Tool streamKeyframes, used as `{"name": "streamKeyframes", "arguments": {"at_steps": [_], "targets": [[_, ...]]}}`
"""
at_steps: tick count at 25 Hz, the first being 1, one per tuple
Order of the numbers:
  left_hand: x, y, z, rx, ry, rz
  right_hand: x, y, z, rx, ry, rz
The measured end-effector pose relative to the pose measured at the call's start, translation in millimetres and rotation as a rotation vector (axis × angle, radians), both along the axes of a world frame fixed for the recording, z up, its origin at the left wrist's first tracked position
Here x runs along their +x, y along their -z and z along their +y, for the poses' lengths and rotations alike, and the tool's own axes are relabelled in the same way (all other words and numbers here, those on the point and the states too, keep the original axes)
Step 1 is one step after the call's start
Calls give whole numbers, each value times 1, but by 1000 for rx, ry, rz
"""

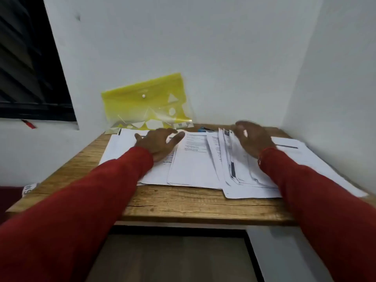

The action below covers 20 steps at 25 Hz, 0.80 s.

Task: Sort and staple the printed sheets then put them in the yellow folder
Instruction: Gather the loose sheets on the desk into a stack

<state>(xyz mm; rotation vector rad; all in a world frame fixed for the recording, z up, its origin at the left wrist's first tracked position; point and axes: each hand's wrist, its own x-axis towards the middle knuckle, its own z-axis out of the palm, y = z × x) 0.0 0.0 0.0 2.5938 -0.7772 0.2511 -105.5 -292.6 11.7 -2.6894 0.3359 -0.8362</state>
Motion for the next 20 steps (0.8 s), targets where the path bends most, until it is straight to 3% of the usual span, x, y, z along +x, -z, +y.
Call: {"name": "streamKeyframes", "arguments": {"at_steps": [5,10,13,16,20], "targets": [[-42,24,14,360,-2,118,-62,17,22,-137,50,423],[-61,8,27,253,-75,53,-96,10,1,-81,222,431],[-55,8,51,303,-183,107,-120,5,-31,-32,408,468],[-51,12,69,381,-175,257,-131,16,-50,98,371,638],[-55,15,57,406,-137,225,-98,42,-70,103,407,667]]}}
